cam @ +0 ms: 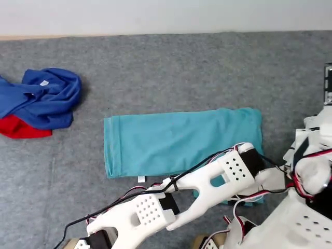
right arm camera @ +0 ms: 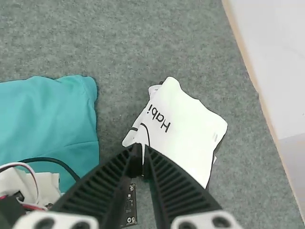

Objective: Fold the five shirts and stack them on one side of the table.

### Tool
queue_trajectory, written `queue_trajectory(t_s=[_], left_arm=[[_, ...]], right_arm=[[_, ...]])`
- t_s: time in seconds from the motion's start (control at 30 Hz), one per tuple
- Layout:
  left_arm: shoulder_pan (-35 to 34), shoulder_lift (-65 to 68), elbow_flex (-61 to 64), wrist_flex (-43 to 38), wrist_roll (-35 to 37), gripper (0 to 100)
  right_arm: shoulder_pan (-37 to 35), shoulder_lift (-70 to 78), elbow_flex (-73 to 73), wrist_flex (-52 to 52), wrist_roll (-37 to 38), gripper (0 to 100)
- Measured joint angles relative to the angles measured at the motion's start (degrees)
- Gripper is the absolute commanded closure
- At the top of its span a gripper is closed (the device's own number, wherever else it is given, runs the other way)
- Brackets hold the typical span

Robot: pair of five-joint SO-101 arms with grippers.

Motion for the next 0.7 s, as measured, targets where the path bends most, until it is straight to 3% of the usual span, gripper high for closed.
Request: queue_trajectory(t_s=[0.7], left_arm=[[0.0, 0.0, 2.1, 0.0, -0.2, 82]], right_arm=[[0.0, 0.0, 0.0, -0.2, 0.2, 98.4]])
